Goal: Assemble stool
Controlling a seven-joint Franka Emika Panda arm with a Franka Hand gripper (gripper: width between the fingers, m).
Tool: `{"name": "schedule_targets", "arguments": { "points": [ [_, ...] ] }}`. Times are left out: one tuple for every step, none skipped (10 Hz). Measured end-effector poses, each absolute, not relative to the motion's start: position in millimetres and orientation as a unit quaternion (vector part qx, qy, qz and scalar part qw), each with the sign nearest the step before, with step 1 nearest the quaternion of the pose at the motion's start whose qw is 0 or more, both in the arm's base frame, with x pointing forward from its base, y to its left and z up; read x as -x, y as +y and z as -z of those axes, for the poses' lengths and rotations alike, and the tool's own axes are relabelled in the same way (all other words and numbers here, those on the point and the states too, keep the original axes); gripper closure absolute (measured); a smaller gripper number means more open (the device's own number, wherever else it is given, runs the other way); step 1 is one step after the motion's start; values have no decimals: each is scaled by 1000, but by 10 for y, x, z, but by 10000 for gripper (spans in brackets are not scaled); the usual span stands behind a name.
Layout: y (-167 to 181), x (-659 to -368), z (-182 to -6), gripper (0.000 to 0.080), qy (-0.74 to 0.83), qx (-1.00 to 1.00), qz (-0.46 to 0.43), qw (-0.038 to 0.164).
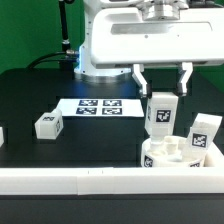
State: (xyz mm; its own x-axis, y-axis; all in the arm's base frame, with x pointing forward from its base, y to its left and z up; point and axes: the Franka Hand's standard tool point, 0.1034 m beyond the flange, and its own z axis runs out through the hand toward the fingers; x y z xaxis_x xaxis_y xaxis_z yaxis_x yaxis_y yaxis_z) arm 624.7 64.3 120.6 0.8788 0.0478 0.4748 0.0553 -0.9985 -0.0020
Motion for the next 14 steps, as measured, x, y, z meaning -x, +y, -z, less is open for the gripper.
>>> {"name": "schedule_targets", "arguments": {
  "points": [
    [655, -6234, -1167, 469, -29, 970, 242, 7],
    [638, -6238, -1157, 469, -28, 969, 244, 6],
    [636, -6241, -1157, 469, -28, 968, 248, 5],
    [633, -6243, -1156, 469, -28, 968, 250, 5],
    [625, -6245, -1156, 469, -28, 968, 250, 5],
    [610, -6247, -1157, 469, -27, 968, 250, 4],
    [609, -6250, -1157, 469, -27, 968, 250, 4],
    [620, -6256, -1158, 469, -29, 968, 249, 4],
    [646, -6272, -1168, 469, -31, 968, 250, 5],
    [649, -6292, -1170, 469, -35, 967, 251, 4],
    [635, -6300, -1167, 469, -41, 967, 251, 2],
    [618, -6297, -1144, 469, -44, 967, 251, 0],
    [624, -6285, -1111, 469, -44, 968, 249, 0],
    [621, -6279, -1096, 469, -45, 968, 247, 0]
  ]
}}
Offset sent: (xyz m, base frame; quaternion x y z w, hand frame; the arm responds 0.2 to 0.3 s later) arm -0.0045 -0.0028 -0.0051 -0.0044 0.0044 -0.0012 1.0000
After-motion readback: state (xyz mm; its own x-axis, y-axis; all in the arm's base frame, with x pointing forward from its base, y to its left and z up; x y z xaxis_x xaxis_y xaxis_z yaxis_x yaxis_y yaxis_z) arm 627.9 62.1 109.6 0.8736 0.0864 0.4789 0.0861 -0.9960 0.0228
